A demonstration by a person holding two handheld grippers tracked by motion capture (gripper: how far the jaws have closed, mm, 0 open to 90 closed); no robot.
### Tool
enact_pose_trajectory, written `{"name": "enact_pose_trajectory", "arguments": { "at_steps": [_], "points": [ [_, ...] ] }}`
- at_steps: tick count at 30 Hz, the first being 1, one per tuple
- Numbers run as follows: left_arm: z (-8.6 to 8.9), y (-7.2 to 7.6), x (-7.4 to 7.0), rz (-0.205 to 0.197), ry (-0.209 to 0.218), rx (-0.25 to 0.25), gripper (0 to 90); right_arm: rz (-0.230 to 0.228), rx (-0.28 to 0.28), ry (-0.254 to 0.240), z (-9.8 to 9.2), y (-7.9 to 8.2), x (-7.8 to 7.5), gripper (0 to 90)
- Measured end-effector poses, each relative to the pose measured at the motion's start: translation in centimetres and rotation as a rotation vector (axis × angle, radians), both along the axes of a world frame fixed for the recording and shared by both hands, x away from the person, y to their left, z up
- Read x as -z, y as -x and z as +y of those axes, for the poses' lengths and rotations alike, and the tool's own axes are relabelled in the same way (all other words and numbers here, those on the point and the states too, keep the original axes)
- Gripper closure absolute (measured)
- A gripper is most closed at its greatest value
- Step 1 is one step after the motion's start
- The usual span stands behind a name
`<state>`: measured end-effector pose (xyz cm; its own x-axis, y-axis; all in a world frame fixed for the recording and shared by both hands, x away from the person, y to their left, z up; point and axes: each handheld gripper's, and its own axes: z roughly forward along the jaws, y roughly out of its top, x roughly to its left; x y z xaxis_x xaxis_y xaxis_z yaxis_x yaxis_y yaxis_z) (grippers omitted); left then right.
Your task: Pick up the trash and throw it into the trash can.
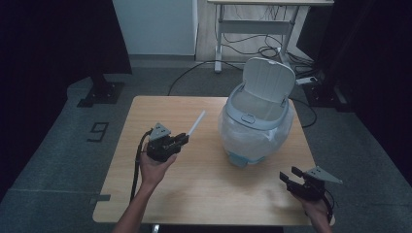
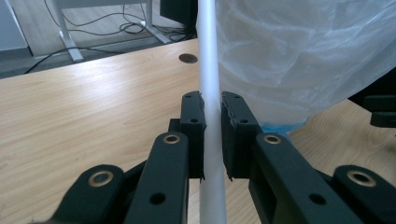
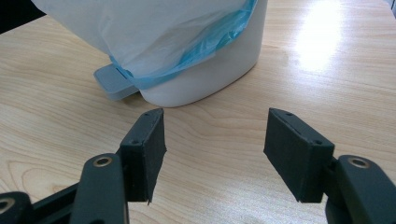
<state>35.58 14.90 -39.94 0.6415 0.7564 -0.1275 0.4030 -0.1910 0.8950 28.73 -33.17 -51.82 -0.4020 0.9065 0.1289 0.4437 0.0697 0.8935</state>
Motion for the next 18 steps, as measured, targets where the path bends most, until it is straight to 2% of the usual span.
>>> {"name": "enact_pose_trajectory", "arguments": {
  "at_steps": [18],
  "points": [
    [-0.6, -0.3, -2.3, -0.024, 0.022, 0.026, 80.1, 0.007, -0.004, 0.007, 0.1, -0.2, 0.1, 37.9]
  ]
}}
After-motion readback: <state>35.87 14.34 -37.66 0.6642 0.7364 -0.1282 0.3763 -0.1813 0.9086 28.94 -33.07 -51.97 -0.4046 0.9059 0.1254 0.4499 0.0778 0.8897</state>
